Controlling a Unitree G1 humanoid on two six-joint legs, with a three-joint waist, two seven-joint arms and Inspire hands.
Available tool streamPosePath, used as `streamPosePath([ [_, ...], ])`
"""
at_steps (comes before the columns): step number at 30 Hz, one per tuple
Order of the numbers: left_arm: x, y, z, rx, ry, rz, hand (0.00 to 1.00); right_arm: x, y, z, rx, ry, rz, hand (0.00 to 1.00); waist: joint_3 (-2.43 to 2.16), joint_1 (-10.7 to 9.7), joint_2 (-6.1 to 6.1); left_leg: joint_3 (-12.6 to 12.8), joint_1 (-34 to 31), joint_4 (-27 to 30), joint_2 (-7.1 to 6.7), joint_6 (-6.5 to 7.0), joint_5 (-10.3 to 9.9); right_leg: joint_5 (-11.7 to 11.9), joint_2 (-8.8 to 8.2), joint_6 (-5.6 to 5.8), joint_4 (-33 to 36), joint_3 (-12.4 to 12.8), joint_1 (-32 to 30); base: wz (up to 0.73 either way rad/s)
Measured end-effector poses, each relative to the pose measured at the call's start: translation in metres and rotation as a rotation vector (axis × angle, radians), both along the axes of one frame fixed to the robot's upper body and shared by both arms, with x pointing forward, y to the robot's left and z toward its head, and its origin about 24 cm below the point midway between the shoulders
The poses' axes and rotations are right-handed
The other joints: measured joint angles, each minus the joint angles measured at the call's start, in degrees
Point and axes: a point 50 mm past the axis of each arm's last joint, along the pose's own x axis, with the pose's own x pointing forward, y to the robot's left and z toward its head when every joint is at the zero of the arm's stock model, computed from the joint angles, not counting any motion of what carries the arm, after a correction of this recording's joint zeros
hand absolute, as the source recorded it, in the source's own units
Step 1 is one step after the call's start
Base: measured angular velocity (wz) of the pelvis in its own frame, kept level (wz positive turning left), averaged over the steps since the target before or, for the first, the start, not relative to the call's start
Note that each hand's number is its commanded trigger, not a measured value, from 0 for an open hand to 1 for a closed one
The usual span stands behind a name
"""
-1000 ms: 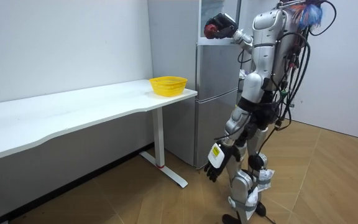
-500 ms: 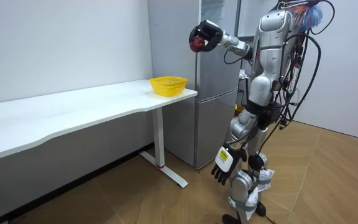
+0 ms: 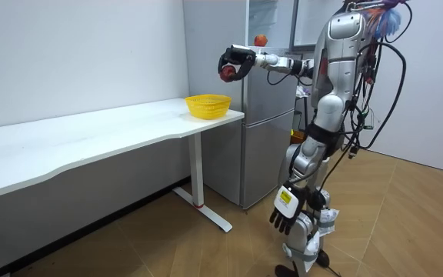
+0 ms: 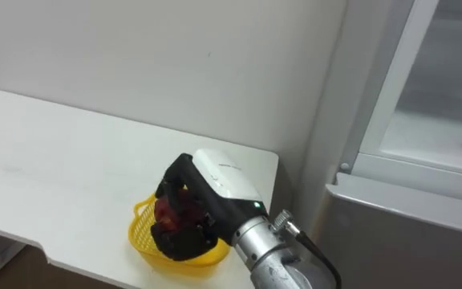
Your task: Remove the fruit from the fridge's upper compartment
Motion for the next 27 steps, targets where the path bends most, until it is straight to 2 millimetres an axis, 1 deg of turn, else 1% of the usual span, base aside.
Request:
streamPosePath([
  [1, 0.001, 0.0, 0.0, 0.001, -0.004, -0.001, 0.0, 0.005, -0.003, -0.003, -0.012, 0.011, -0.021, 1.0, 0.04, 0.0, -0.33, -0.3, 0.0, 0.0, -0.04, 0.0, 0.0, 0.0, -0.32, 0.06, 0.0, -0.6, 0.1, 0.1],
  [2, 0.002, 0.001, 0.001, 0.002, -0.008, 0.0, 0.0, 0.01, -0.007, -0.005, -0.021, 0.021, -0.043, 1.0, 0.11, 0.0, -0.75, -0.6, -0.1, 0.1, -0.1, 0.02, 0.1, -0.1, -0.35, 0.08, 0.0, -0.7, 0.1, 0.1],
  [4, 0.003, 0.002, 0.001, -0.003, -0.013, -0.002, 0.0, 0.015, -0.014, -0.007, -0.047, 0.029, -0.071, 1.0, 0.12, 0.0, -1.26, -1.1, -0.2, 0.1, -0.23, 0.04, 0.1, -0.1, -0.17, 0.11, 0.0, -0.8, 0.2, 0.14],
  [5, 0.002, 0.002, 0.001, -0.01, -0.008, 0.007, 0.0, 0.019, -0.019, -0.007, -0.073, 0.027, -0.089, 1.0, 0.05, 0.0, -1.47, -1.4, -0.2, 0.2, -0.29, 0.05, 0.1, -0.1, -0.24, 0.13, -0.1, -1.7, 0.4, 0.17],
  [6, 0.002, 0.003, 0.001, -0.012, -0.005, 0.012, 0.0, 0.02, -0.022, -0.007, -0.087, 0.022, -0.101, 1.0, 0.04, 0.0, -1.49, -1.6, -0.2, 0.2, -0.32, 0.05, 0.1, -0.1, -0.29, 0.13, -0.1, -2.3, 0.5, 0.15],
  [8, -0.001, 0.004, 0.002, -0.02, 0.006, 0.027, 0.0, 0.03, -0.027, 0.001, -0.116, -0.003, -0.142, 1.0, 0.04, -0.1, -1.49, -1.8, -0.4, 0.4, -0.39, 0.06, 0.1, -0.1, -0.35, 0.13, -0.1, -2.5, 0.5, 0.08],
  [9, -0.001, 0.004, 0.002, -0.021, 0.008, 0.029, 0.0, 0.032, -0.029, 0.005, -0.116, -0.011, -0.152, 0.67, 0.04, -0.1, -1.49, -1.9, -0.5, 0.5, -0.41, 0.06, 0.1, -0.1, -0.35, 0.13, -0.1, -2.5, 0.4, 0.07],
  [10, -0.001, 0.005, 0.002, -0.023, 0.007, 0.039, 0.0, 0.037, -0.032, 0.009, -0.118, -0.021, -0.17, 0.0, 0.03, -0.1, -1.49, -2.1, -0.6, 0.6, -0.43, 0.07, 0.1, -0.1, -0.35, 0.15, -0.1, -2.5, 0.5, 0.11],
  [14, 0.0, 0.006, 0.002, -0.021, 0.002, 0.045, 0.0, 0.047, -0.046, 0.022, -0.133, -0.059, -0.222, 0.0, -0.05, 0.1, -1.61, -3.2, -1.0, 0.9, -0.6, 0.09, 0.1, -0.2, -0.5, 0.28, -0.1, -3.9, 0.6, 0.14],
  [18, 0.0, 0.006, 0.002, -0.021, 0.002, 0.047, 0.0, 0.051, -0.052, 0.021, -0.137, -0.055, -0.251, 0.0, -0.08, 0.1, -1.67, -3.5, -0.9, 1.0, -0.69, 0.13, 0.2, -0.2, -0.57, 0.29, -0.1, -3.9, 0.9, 0.04],
  [19, 0.0, 0.006, 0.002, -0.021, 0.0, 0.047, 0.0, 0.052, -0.052, 0.018, -0.141, -0.045, -0.255, 0.0, -0.07, 0.4, -1.67, -3.5, -0.9, 1.0, -0.73, 0.19, 0.2, -0.2, -0.61, 0.3, -0.1, -3.9, 0.9, 0.0],
  [24, 0.005, 0.006, 0.003, -0.02, -0.014, 0.04, 0.0, 0.051, -0.047, 0.011, -0.166, -0.022, -0.235, 0.0, 0.0, 1.4, -1.78, -3.2, -0.9, 0.8, -0.77, 0.22, 0.2, -0.2, -0.66, 0.31, -0.1, -3.8, 0.8, -0.03],
  [27, 0.006, 0.008, 0.004, -0.018, -0.016, 0.034, 0.0, 0.05, -0.042, 0.007, -0.188, -0.013, -0.212, 0.0, -0.04, 1.5, -2.12, -3.4, -0.9, 0.8, -0.77, 0.21, 0.2, -0.2, -0.64, 0.32, -0.1, -3.9, 0.8, 0.02],
])
